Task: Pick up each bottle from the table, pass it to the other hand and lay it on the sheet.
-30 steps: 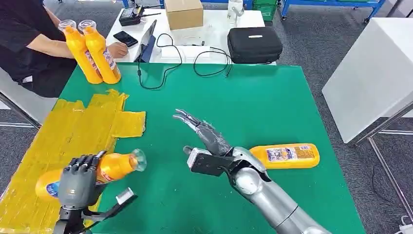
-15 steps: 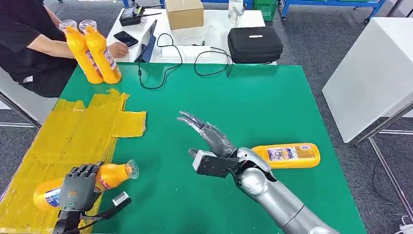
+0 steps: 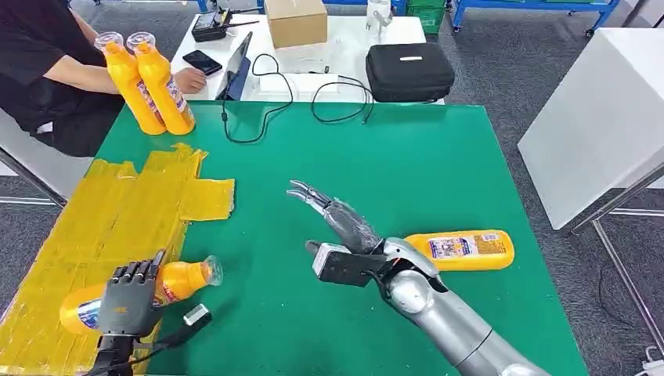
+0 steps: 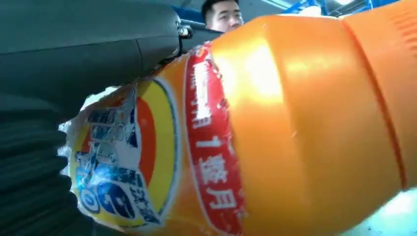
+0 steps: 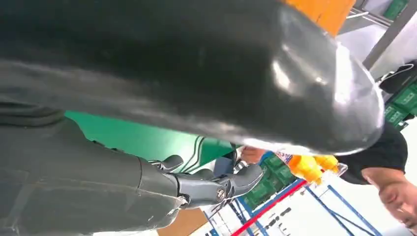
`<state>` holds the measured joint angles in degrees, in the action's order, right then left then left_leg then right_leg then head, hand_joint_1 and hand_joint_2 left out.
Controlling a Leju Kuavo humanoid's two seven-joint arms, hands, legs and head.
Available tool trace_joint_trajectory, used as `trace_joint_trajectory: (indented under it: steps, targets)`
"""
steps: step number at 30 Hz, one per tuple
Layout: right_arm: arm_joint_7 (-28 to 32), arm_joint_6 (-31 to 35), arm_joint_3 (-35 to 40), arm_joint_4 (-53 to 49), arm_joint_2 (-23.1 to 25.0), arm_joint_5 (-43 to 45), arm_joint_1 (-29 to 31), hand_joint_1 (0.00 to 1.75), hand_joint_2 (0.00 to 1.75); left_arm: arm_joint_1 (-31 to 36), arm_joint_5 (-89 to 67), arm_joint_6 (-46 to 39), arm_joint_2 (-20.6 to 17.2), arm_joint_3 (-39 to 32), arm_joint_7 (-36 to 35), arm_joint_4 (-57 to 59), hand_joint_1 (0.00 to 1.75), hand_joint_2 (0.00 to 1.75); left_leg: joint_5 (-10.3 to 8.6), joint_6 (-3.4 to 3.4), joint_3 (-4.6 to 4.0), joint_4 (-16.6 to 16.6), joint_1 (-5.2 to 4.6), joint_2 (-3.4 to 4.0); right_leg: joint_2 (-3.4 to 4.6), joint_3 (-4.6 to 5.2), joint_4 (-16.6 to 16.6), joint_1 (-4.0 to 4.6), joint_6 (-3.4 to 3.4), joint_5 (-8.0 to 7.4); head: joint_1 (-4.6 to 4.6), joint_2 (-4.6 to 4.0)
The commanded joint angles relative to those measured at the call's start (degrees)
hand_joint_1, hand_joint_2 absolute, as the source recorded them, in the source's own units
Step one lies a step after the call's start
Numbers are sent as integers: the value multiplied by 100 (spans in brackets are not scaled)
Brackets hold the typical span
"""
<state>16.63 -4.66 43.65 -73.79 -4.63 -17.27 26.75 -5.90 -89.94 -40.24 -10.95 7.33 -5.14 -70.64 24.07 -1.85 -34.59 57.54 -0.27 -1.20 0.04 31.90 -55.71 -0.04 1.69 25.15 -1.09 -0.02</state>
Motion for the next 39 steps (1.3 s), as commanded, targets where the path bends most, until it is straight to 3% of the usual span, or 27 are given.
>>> trace_joint_trajectory:
  steps: [1,33,39]
  targets:
    - [-16,3,206,72,-122,17,263,0,0,286,-6,24,-434,867,-198,474,0,0,0,7,3,1,0,8,1,-4,-1,0,1,0,-2,0]
    - [2,34,162,103,-203,67,241,0,0,120,-6,24,-544,890,-356,-201,0,0,3,14,8,5,1,13,4,-8,-5,1,1,4,-2,0]
    - [2,41,160,125,-209,71,211,0,0,157,-6,24,-842,976,-1018,-917,0,0,2,14,2,9,5,5,-4,-5,-7,4,0,5,0,0]
